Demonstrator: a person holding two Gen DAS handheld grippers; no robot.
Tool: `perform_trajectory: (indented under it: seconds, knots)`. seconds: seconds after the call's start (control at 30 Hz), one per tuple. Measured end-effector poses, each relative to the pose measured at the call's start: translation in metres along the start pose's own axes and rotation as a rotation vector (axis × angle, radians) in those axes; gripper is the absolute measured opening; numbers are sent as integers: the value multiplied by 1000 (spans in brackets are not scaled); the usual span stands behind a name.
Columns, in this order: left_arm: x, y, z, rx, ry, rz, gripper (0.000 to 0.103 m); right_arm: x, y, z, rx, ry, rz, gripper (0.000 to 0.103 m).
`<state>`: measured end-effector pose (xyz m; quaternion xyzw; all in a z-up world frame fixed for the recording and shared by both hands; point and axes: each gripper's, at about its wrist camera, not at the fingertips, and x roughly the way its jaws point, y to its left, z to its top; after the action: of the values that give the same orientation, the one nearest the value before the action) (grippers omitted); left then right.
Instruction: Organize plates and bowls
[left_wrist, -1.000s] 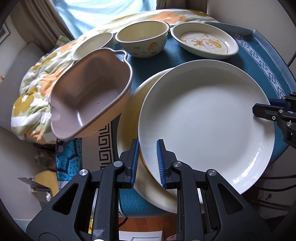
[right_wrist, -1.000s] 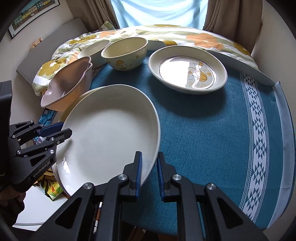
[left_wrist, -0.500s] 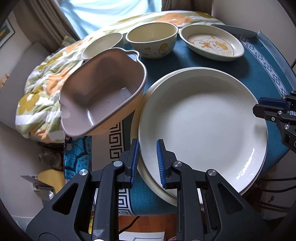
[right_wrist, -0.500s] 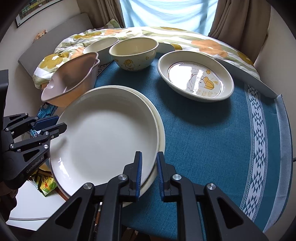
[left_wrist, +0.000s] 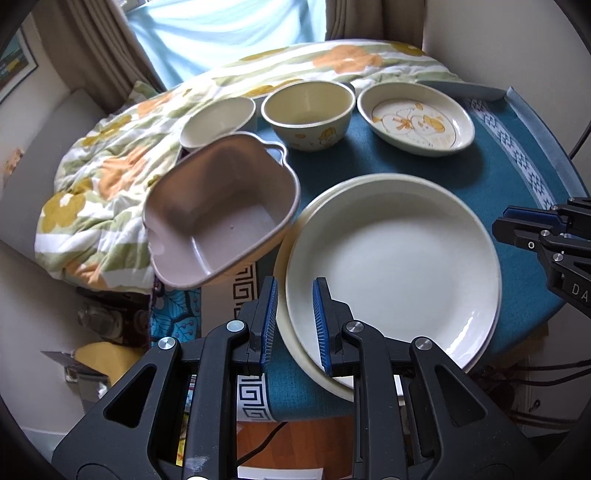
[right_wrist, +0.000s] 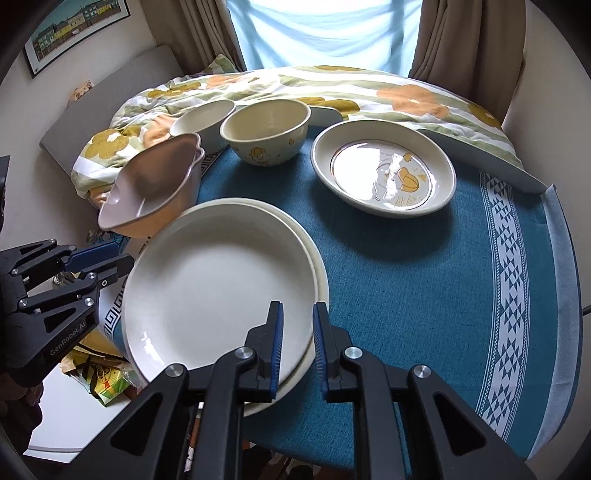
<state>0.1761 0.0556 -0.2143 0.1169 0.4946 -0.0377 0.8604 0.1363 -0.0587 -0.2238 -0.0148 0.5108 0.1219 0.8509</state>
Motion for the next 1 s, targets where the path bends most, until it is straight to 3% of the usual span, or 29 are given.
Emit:
perform_trajectory:
  seconds: [0.07,0.1,0.13,0.17,0.2,0.37,0.53,0.6,0.63,0.67,0.83,1.0]
  knots:
    - [-17,4,7,-22,-34,-10,17,-16,-3,4,17,-40,1,22]
    - [-25,6,11,-34,-50,-22,17,-25,-5,5,25,-65,9,46]
    - [-32,9,16,-45,-65,-32,17,-34,-8,7,33,-92,13,84]
    - [-37,10,20,-50,-80,-38,18,-44,-10,9,42,-121,11,96]
    - [-41,9,25,-49,-90,-44,18,-53,-13,10,53,-156,8,99]
    - [-46,5,44,-52,-108,-129,19,-83,-26,14,93,-223,-26,99]
    - [-47,-5,61,-67,-111,-164,22,-92,-45,15,103,-240,-38,99]
    - [-45,-9,67,-85,-102,-181,48,-94,-56,17,109,-255,-36,99]
    - [-43,-12,69,-98,-102,-185,83,-93,-62,20,113,-258,-27,99]
    - [-43,-14,71,-115,-109,-181,101,-92,-69,22,115,-260,-16,99]
    - [-32,-25,89,-210,-87,-162,102,-83,-104,40,69,-260,36,99]
    - [-14,-36,116,-371,-76,-209,102,-74,-144,77,-27,-258,94,99]
